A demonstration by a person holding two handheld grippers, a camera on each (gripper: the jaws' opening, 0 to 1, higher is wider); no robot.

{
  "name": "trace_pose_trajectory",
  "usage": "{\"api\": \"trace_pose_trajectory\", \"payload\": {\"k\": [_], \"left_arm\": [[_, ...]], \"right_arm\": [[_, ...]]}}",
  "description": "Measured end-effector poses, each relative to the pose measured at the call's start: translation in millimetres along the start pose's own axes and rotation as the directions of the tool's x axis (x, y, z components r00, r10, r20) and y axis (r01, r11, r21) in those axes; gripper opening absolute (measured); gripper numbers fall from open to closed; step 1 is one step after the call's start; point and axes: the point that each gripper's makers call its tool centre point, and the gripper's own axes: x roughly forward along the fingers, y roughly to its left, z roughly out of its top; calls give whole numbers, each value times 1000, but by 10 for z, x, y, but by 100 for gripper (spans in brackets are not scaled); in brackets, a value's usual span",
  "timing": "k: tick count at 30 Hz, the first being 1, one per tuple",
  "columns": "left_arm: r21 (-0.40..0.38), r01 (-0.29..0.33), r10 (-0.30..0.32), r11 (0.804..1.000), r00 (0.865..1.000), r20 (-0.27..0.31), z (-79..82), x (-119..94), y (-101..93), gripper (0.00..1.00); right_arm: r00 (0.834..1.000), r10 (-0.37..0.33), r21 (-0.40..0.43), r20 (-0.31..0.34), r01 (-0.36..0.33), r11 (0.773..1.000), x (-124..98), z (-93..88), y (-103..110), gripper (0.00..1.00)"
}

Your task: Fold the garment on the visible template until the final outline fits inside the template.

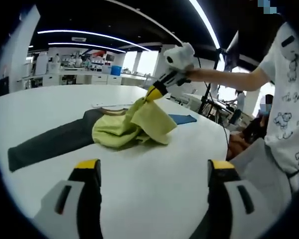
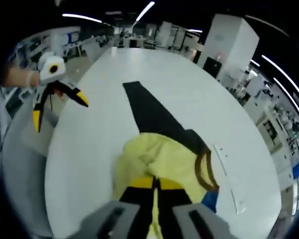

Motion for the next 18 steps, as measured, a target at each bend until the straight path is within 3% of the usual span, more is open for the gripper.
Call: {"api": "trace_pose_trajectory", "payload": {"k": [8,18], "left_arm": [[-14,-6,6,1000,1000,-2,-33,9,19,85],[-31,-4,4,1000,1000,-5,-64,72,35,85]], "right_arm": [[996,-69,31,-57,71,997,132,-163,-485,0],[982,-137,85,-133,149,985,386,-451,-862,0]]}}
